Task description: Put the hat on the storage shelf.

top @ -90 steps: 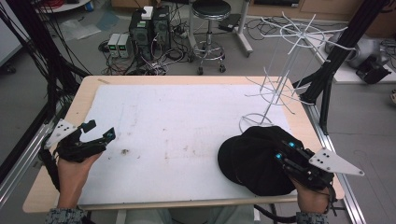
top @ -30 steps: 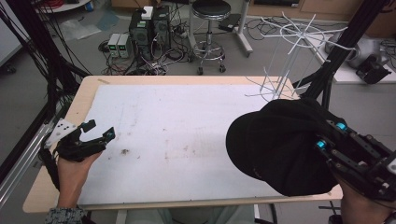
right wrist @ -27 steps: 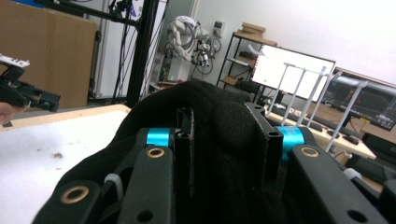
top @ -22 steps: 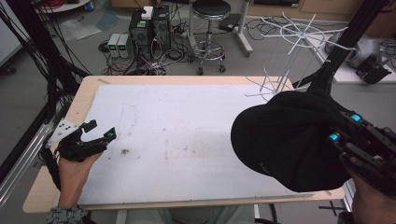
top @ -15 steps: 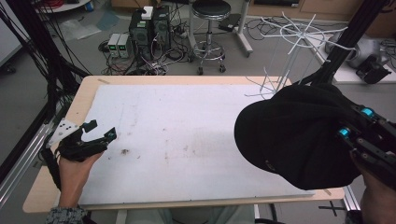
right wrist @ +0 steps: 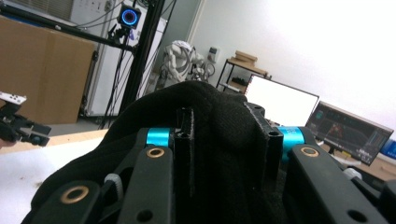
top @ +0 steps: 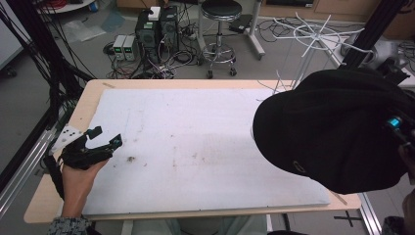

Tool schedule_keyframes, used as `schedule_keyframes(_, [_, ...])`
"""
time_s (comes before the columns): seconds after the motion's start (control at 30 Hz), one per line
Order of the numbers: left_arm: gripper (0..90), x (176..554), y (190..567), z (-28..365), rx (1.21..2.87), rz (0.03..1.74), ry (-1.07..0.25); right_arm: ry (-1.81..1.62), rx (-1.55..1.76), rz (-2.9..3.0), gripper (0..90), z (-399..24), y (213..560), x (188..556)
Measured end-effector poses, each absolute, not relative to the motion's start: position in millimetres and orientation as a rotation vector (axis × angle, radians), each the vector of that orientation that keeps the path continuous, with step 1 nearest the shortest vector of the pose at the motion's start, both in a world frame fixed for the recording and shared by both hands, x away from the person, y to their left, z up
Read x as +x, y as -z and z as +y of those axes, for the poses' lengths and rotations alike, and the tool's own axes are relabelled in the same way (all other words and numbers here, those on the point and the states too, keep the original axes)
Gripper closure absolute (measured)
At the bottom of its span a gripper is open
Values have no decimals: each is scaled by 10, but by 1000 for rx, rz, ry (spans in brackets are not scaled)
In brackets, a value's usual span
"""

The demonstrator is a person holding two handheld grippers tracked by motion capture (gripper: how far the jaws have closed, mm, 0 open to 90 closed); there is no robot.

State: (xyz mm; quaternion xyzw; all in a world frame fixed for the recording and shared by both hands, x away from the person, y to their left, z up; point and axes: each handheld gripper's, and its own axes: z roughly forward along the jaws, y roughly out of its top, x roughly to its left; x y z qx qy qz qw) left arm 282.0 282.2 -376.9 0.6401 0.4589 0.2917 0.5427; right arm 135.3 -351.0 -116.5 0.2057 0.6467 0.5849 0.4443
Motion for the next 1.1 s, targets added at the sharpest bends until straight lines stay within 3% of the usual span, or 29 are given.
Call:
schedule_keyframes(0.67, [186, 2834, 3798, 2814, 1529, 1092, -683, -1499, 423, 1526, 672, -3562, 859, 1552])
schedule_keyframes(1.1, [186, 2834, 3800, 2801, 1536, 1089, -679, -1531, 434, 1533, 670, -3725, 1040, 1858])
